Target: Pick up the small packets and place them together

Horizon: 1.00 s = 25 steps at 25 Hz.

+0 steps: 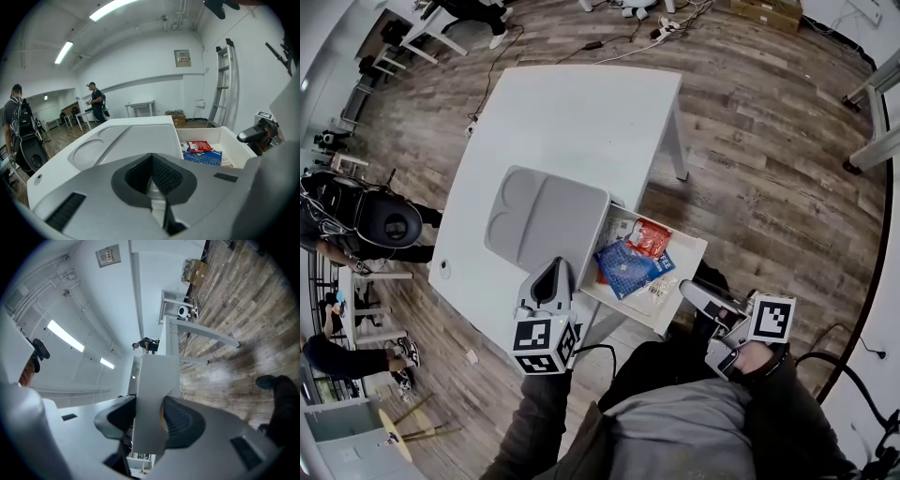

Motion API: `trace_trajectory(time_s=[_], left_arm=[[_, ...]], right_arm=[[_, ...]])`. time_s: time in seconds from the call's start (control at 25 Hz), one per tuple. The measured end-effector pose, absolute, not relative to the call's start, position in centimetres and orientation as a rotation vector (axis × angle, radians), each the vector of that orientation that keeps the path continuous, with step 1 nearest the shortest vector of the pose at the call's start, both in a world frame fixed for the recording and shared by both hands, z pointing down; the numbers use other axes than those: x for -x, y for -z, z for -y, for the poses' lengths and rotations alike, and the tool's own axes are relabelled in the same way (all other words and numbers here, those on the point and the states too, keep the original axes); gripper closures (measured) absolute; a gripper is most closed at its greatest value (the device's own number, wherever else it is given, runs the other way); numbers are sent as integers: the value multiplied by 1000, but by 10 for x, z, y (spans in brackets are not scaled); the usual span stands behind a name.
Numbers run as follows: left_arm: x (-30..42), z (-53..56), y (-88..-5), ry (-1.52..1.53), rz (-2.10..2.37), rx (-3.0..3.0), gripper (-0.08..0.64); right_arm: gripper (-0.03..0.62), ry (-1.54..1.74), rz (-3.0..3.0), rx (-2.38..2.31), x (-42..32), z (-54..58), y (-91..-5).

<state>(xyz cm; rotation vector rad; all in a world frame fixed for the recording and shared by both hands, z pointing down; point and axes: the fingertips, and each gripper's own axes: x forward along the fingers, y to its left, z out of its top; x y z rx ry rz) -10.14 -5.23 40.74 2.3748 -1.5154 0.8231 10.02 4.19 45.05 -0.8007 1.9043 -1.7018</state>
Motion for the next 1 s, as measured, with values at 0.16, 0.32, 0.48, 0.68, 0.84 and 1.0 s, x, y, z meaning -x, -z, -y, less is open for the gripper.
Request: trace_trajectory(time_s=[0.16, 0.32, 0.48, 0.68, 0.84, 1.0], left_arm=[[104, 55, -408, -824, 1516, -2378, 563], [103, 54, -408, -820, 1515, -2381, 563], [105, 55, -408, -817, 1518, -2382, 563], [110, 58, -408, -815, 1515, -2383, 563], [112, 59, -406, -816, 1517, -2379, 563], [112, 59, -405, -816, 1519, -2378, 563]], right_arm=[[400, 1702, -1902, 804, -100, -41, -452], [400, 1703, -1894, 808, -104, -44, -453], [400, 1703, -1898, 810, -104, -45, -452], [400, 1703, -1888, 828, -105, -46, -453], [400, 1699, -1887, 828, -106, -46, -451], [400, 1701, -1886, 810, -107, -46, -450]])
